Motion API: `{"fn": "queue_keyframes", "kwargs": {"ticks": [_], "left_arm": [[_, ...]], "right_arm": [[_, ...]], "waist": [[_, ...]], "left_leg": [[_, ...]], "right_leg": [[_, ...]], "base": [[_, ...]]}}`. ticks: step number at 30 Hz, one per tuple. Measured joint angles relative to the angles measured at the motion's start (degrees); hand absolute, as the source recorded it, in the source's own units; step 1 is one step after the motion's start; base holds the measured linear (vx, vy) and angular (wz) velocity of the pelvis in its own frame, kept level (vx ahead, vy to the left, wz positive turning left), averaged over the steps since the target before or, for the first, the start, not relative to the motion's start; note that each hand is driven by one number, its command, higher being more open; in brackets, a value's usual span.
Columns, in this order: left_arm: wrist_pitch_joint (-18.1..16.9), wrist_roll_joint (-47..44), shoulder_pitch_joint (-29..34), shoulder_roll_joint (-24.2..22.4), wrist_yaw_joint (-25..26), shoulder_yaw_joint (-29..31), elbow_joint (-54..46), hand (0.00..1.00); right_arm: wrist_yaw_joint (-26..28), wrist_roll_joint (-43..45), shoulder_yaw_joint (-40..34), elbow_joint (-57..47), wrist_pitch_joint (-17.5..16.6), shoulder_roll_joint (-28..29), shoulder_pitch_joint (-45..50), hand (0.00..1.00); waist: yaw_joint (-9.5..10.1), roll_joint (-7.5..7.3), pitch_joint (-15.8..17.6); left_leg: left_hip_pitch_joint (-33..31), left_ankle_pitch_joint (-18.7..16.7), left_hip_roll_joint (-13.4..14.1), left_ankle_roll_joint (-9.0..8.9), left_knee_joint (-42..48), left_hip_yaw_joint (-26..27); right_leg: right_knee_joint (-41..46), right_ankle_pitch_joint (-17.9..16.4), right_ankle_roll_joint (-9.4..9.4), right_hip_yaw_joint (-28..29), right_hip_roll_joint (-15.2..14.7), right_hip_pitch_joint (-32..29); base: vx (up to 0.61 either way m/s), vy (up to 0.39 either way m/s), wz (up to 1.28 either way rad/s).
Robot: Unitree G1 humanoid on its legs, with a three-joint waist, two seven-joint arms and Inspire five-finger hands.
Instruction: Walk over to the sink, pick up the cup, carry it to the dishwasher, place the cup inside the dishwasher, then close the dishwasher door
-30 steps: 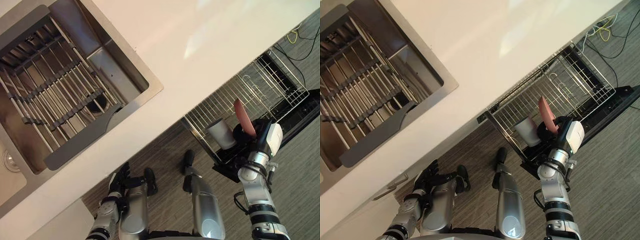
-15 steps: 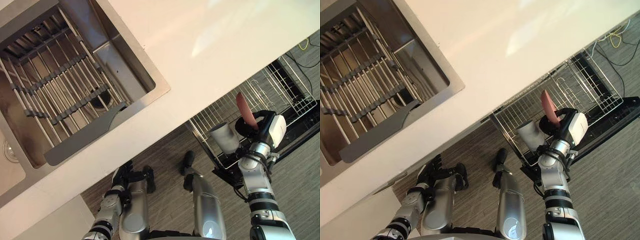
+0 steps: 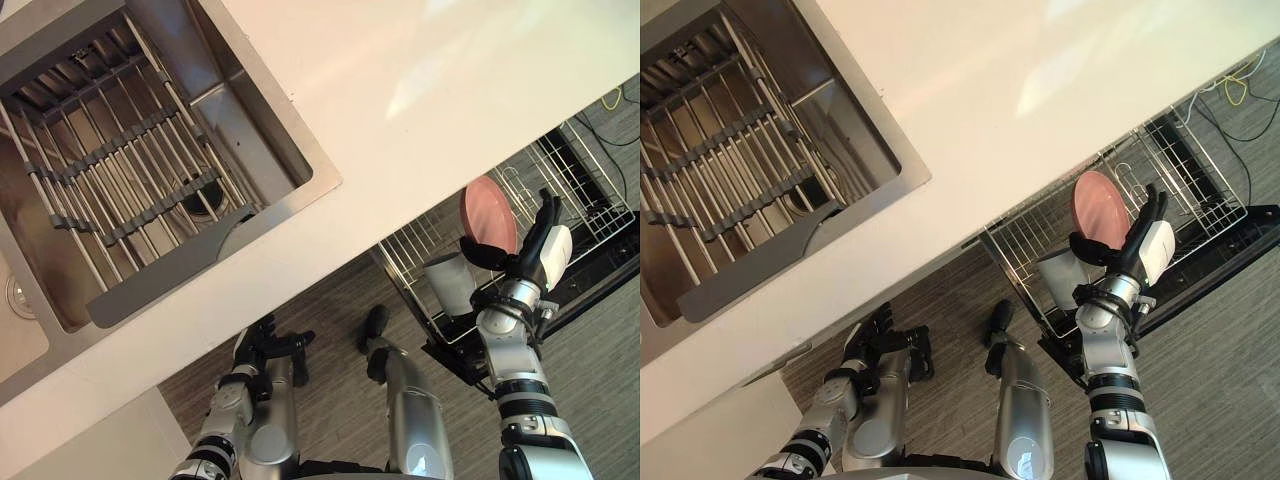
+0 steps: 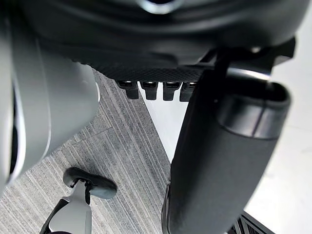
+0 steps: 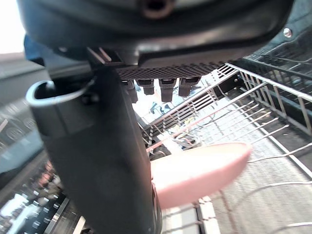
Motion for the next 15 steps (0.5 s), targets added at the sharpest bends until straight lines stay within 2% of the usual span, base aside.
{"fn": "queue_keyframes", "kwargs": {"ticks": [4,15], "left_arm": [[-0.04,0.02,0.73,-0.22,-0.06,-0.03,0.14,1.00],[-1.76,0.92,5.75,0.23,-0.09,0.20,1.95,1.00]], "right_arm": [[-0.14,0.04,0.00,-9.22,-2.44,3.22,5.49,1.00],[1.11,0.88,-0.85,-20.27,-4.57,6.82,17.18,1.00]], "waist": [[-0.37,-0.34,-0.63],[-3.12,-1.76,-5.58]], "left_leg": [[2.03,0.16,-0.11,-0.27,-1.35,0.12],[9.56,2.00,-2.27,-0.73,-8.21,1.26]], "right_leg": [[-0.58,-0.02,0.03,0.09,0.18,1.70],[-2.45,-0.37,0.80,1.30,-0.01,6.50]], "base": [[0.00,0.000,0.00],[0.04,0.001,-0.03]]}}
